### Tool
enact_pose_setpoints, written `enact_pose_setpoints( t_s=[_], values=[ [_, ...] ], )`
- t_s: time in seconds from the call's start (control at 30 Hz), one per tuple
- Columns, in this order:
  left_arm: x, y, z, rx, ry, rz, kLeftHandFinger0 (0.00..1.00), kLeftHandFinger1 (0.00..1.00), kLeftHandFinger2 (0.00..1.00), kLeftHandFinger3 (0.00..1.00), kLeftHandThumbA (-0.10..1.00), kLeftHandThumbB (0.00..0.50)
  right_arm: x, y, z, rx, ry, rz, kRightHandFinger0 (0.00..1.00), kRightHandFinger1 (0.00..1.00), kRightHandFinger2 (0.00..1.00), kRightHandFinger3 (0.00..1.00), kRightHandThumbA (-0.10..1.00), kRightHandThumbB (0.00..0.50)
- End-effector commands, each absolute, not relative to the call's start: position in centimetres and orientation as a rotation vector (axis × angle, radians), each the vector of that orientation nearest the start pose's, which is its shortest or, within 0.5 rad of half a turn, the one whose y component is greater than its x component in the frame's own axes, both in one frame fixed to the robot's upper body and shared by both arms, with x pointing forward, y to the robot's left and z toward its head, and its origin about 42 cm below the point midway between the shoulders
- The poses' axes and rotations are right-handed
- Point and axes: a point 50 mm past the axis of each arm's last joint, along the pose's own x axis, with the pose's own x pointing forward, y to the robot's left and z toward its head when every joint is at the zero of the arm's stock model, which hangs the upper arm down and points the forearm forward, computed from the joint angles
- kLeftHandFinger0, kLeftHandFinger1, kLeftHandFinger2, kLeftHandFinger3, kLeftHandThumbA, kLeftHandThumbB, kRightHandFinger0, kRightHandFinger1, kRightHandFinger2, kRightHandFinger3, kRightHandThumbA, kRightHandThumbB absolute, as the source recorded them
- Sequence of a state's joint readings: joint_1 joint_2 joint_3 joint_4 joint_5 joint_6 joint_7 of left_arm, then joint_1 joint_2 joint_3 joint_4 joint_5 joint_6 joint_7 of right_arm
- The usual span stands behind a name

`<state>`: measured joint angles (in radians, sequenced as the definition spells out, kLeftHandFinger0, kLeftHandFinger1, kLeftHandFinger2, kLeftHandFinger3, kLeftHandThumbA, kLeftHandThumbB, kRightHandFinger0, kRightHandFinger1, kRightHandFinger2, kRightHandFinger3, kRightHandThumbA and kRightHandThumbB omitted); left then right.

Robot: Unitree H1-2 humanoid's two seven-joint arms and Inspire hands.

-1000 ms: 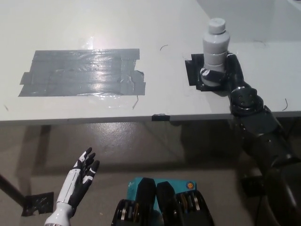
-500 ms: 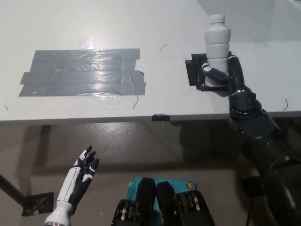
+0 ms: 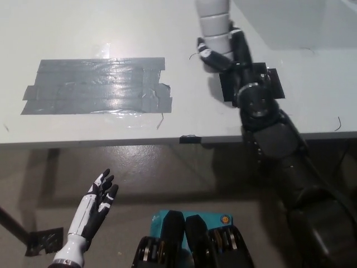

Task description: A white bottle is kept in the middle of the desk infront of the robot and the robot picks it up with its right hand and passes it to a person

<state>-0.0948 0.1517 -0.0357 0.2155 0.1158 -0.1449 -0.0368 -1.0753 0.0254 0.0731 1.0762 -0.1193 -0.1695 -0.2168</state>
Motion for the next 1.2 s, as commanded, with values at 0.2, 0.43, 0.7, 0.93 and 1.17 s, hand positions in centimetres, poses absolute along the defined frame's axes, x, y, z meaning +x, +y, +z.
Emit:
enact_pose_setpoints(
  t_s=[0.2, 0.43, 0.7, 0.93, 1.17],
  values=[
    [32.1, 25.3, 9.1, 0.298, -0.087, -0.096, 1.00, 1.00, 1.00, 1.00, 0.91, 0.042, 56.8, -5.9, 30.2, -0.381, -0.170, 0.153, 0.00, 0.50, 0.88, 0.84, -0.10, 0.163],
    [32.2, 25.3, 9.1, 0.293, -0.083, -0.097, 1.00, 1.00, 1.00, 1.00, 0.91, 0.047, 56.8, -5.9, 29.3, -0.409, -0.142, 0.153, 0.00, 0.49, 0.87, 0.81, -0.10, 0.171],
    [32.3, 25.3, 9.3, 0.300, -0.084, -0.105, 1.00, 1.00, 1.00, 1.00, 0.91, 0.034, 56.8, -5.8, 29.4, -0.414, -0.143, 0.155, 0.00, 0.51, 0.88, 0.79, -0.10, 0.161],
    [32.3, 25.3, 9.3, 0.305, -0.086, -0.103, 1.00, 1.00, 1.00, 1.00, 0.92, 0.052, 56.8, -5.9, 29.1, -0.389, -0.131, 0.187, 0.70, 1.00, 1.00, 1.00, 0.14, 0.323],
    [32.4, 25.3, 9.5, 0.289, -0.079, -0.104, 1.00, 1.00, 1.00, 1.00, 0.90, 0.052, 56.8, -6.5, 28.7, -0.397, -0.125, 0.321, 1.00, 1.00, 1.00, 1.00, 0.65, 0.500]
  ],
)
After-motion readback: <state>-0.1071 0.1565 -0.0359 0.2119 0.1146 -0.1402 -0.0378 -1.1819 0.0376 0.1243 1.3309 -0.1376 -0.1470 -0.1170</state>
